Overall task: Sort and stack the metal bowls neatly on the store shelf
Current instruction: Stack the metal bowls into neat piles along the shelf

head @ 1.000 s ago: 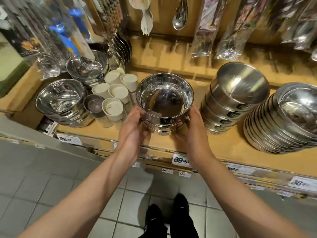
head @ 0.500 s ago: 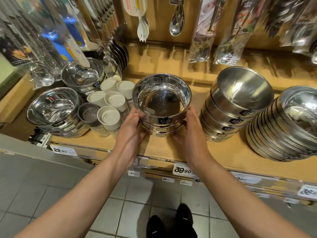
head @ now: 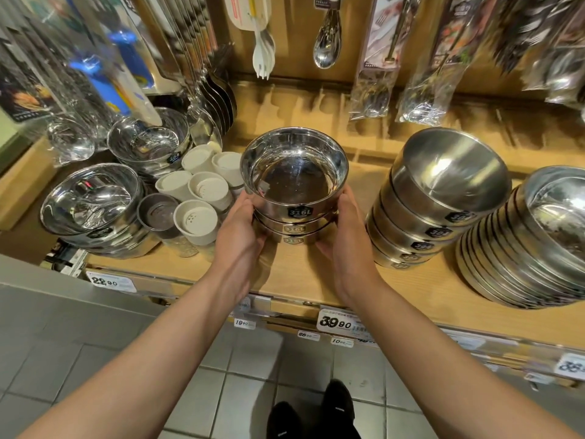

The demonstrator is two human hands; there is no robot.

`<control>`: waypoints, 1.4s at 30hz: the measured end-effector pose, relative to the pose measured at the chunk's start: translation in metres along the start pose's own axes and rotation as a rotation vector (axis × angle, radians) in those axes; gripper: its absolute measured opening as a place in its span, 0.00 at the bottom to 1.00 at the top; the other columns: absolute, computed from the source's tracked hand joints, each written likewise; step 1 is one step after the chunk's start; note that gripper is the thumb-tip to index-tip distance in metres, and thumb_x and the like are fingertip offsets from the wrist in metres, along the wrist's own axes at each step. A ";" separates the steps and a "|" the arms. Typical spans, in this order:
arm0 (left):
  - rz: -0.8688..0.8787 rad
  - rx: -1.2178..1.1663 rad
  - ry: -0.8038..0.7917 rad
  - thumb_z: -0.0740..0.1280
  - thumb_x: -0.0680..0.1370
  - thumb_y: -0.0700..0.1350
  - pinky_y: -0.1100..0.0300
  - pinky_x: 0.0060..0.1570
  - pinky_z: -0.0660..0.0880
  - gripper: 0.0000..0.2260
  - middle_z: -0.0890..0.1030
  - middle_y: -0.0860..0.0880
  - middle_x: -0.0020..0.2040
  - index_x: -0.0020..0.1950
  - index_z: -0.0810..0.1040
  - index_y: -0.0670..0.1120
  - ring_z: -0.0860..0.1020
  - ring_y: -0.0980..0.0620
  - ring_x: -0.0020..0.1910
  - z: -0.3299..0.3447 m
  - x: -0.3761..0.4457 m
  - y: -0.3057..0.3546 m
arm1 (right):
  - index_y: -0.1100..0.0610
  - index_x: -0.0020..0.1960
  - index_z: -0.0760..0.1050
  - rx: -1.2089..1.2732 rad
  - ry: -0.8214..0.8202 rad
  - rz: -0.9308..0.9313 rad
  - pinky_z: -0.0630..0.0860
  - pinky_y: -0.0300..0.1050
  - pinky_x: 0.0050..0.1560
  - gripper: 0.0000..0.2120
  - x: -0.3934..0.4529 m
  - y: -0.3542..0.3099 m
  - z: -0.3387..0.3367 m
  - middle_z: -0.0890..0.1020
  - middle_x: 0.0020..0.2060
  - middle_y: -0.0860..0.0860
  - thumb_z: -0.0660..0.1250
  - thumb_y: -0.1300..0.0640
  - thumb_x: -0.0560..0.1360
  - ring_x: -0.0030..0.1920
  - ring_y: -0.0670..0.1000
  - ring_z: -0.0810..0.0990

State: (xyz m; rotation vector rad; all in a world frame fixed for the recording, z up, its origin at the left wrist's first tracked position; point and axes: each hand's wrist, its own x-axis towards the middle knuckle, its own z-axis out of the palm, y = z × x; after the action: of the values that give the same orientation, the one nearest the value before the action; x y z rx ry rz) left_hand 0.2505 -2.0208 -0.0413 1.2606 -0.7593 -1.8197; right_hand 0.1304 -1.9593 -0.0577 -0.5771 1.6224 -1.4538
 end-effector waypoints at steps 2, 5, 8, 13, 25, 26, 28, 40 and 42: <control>-0.028 -0.023 0.045 0.62 0.77 0.39 0.62 0.27 0.73 0.11 0.81 0.51 0.31 0.37 0.78 0.48 0.77 0.54 0.29 0.003 0.002 0.000 | 0.35 0.75 0.67 -0.006 0.002 -0.023 0.66 0.62 0.75 0.28 0.003 -0.001 0.002 0.73 0.72 0.39 0.49 0.36 0.75 0.74 0.46 0.69; -0.032 -0.011 0.066 0.63 0.76 0.40 0.63 0.24 0.70 0.08 0.80 0.50 0.30 0.37 0.77 0.47 0.76 0.54 0.27 0.004 0.005 -0.001 | 0.32 0.65 0.72 -0.001 -0.003 -0.073 0.70 0.63 0.71 0.22 0.004 -0.005 0.005 0.79 0.63 0.37 0.49 0.39 0.76 0.68 0.46 0.74; 0.005 0.014 0.060 0.62 0.77 0.40 0.58 0.35 0.76 0.09 0.80 0.48 0.33 0.37 0.76 0.47 0.77 0.52 0.30 0.003 0.006 -0.001 | 0.28 0.57 0.74 0.017 -0.020 -0.071 0.73 0.65 0.69 0.17 0.005 -0.006 0.006 0.81 0.54 0.32 0.50 0.42 0.77 0.62 0.45 0.77; 0.026 0.012 0.046 0.61 0.80 0.41 0.50 0.46 0.78 0.10 0.82 0.47 0.37 0.40 0.78 0.47 0.80 0.51 0.37 0.002 0.001 -0.001 | 0.34 0.69 0.71 0.004 -0.040 -0.054 0.70 0.64 0.71 0.22 0.003 -0.007 0.005 0.76 0.67 0.39 0.50 0.43 0.78 0.69 0.47 0.73; -0.043 0.321 0.031 0.63 0.82 0.40 0.60 0.42 0.81 0.09 0.87 0.51 0.44 0.52 0.83 0.48 0.84 0.51 0.48 -0.017 -0.105 -0.032 | 0.46 0.55 0.80 0.087 0.178 0.184 0.82 0.45 0.52 0.10 -0.129 -0.005 -0.087 0.84 0.56 0.51 0.59 0.51 0.84 0.53 0.44 0.84; -0.039 0.334 -0.011 0.63 0.82 0.39 0.61 0.39 0.80 0.10 0.87 0.51 0.42 0.52 0.84 0.47 0.84 0.51 0.44 -0.014 -0.114 -0.031 | 0.46 0.56 0.80 0.082 0.210 0.167 0.81 0.43 0.51 0.11 -0.142 -0.009 -0.102 0.84 0.55 0.50 0.58 0.52 0.84 0.51 0.43 0.85; -0.026 0.360 -0.088 0.62 0.82 0.38 0.60 0.39 0.79 0.11 0.86 0.51 0.40 0.52 0.83 0.47 0.83 0.53 0.40 -0.001 -0.129 -0.029 | 0.47 0.57 0.79 0.076 0.261 0.137 0.80 0.42 0.52 0.11 -0.166 -0.018 -0.131 0.84 0.55 0.49 0.58 0.52 0.85 0.50 0.41 0.85; 0.096 0.547 -0.494 0.67 0.79 0.46 0.58 0.47 0.78 0.06 0.84 0.51 0.51 0.51 0.84 0.54 0.83 0.54 0.50 0.119 -0.209 -0.056 | 0.50 0.63 0.77 0.111 0.561 0.014 0.79 0.46 0.59 0.13 -0.254 -0.051 -0.277 0.83 0.58 0.50 0.55 0.51 0.86 0.59 0.46 0.82; 0.089 0.559 -0.554 0.67 0.75 0.50 0.58 0.49 0.79 0.08 0.84 0.50 0.52 0.51 0.84 0.54 0.83 0.53 0.52 0.140 -0.222 -0.066 | 0.48 0.59 0.78 0.150 0.588 0.009 0.79 0.42 0.52 0.12 -0.259 -0.048 -0.304 0.84 0.53 0.47 0.56 0.52 0.86 0.54 0.44 0.83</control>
State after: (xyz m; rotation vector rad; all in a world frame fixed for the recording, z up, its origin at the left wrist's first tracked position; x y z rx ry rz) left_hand 0.1463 -1.7909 0.0565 1.0140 -1.6925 -1.9717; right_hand 0.0050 -1.5926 0.0483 -0.0476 1.9227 -1.8295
